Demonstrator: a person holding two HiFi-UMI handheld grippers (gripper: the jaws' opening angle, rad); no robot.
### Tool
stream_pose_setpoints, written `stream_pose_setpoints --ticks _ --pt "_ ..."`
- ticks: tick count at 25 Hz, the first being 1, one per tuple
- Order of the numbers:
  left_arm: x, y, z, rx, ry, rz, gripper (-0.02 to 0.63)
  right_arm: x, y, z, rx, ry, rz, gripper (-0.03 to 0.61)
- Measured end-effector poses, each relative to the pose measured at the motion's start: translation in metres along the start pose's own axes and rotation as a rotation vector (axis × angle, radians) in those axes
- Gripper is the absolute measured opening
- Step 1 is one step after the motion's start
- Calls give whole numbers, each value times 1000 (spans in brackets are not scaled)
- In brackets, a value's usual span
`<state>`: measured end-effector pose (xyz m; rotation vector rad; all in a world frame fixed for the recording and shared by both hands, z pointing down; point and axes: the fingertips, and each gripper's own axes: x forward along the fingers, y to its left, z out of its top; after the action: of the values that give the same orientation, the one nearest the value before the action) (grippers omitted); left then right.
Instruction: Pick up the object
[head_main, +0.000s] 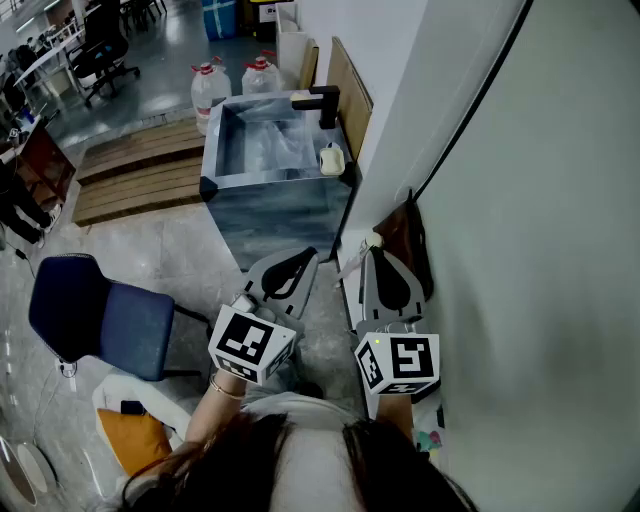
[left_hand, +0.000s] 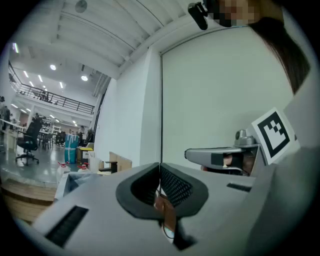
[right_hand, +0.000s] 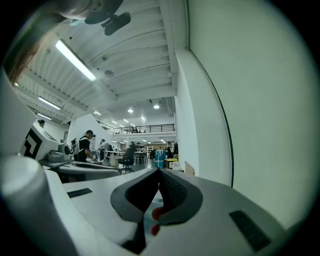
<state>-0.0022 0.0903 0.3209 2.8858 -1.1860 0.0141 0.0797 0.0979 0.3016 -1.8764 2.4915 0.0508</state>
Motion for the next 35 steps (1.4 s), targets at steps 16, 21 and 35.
stream_pose_setpoints --ticks 16,21,35 --pt "32 79 -2 19 -10 -39 9 94 16 -5 -1 8 -2 25" --pt "42 90 -1 4 -9 -62 9 106 15 -8 1 18 -17 25" --pt "104 130 -10 5 14 -74 9 173 -20 -37 -1 90 -21 26"
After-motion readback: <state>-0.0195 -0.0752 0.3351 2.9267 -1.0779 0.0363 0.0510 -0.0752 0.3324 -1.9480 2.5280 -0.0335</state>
